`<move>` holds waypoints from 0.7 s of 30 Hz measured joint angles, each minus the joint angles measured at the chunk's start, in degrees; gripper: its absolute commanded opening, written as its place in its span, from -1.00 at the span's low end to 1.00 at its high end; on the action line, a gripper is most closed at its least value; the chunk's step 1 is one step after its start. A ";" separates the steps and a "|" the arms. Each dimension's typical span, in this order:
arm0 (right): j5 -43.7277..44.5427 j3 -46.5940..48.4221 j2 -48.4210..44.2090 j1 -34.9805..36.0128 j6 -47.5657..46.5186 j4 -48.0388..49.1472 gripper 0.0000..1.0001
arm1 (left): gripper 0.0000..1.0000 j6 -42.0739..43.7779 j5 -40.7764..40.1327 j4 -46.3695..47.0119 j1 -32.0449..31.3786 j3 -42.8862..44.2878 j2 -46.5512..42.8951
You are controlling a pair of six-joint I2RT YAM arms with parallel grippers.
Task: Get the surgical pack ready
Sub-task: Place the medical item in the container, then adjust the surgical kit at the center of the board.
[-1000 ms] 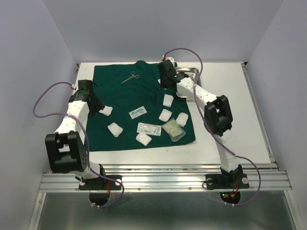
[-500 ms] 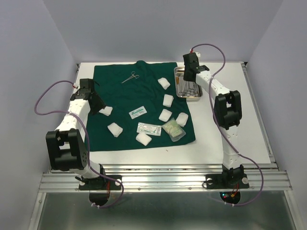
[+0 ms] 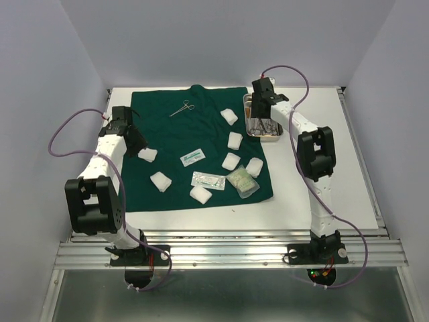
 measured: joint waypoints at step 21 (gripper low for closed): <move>-12.57 21.07 11.74 13.18 2.40 -0.37 -0.18 | 0.06 3.80 -1.01 -10.56 -9.84 49.37 34.88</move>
